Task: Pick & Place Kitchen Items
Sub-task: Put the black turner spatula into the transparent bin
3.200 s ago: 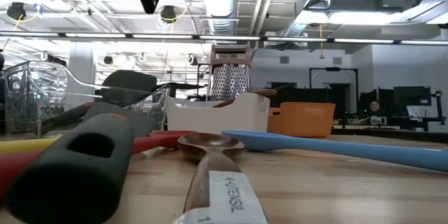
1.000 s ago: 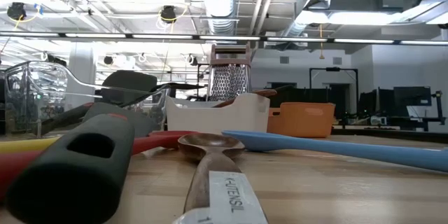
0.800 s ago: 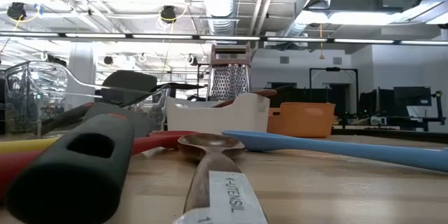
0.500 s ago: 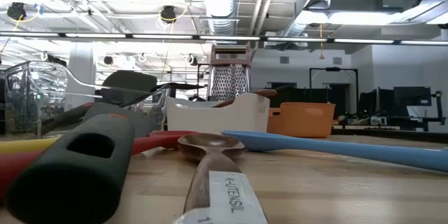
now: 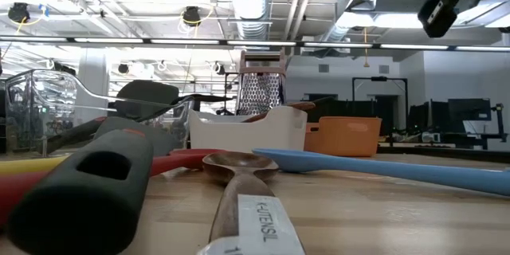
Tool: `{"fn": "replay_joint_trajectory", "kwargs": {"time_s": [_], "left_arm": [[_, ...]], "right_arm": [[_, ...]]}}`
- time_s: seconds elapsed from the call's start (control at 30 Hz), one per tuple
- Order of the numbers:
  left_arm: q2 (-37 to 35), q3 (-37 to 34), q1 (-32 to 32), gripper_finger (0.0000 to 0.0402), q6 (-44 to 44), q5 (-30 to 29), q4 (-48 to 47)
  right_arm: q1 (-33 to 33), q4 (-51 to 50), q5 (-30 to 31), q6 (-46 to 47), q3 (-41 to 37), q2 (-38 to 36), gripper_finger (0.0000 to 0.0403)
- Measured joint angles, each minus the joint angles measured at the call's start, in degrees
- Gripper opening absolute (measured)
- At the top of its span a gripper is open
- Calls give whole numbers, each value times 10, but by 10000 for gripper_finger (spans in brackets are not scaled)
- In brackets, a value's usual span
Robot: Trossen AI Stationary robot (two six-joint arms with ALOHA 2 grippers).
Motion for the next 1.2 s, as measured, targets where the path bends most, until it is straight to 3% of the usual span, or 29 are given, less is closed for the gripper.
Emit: {"fn": "replay_joint_trajectory", "kwargs": {"time_s": [0.13,0.57,0.73,0.97,1.2], "left_arm": [[54,46,-15,2,66,31,-44],[146,48,-80,2,213,29,-139],[177,47,-111,2,242,36,-198],[201,47,-128,10,239,37,-203],[201,47,-127,59,239,30,-202]], "right_arm": [[0,-1,0,-1,-11,-38,0],[0,-98,-2,17,-12,-73,0],[0,-132,-2,42,-12,-73,0],[0,-132,0,59,-12,-72,0],[0,-132,0,64,-12,-72,0]]}}
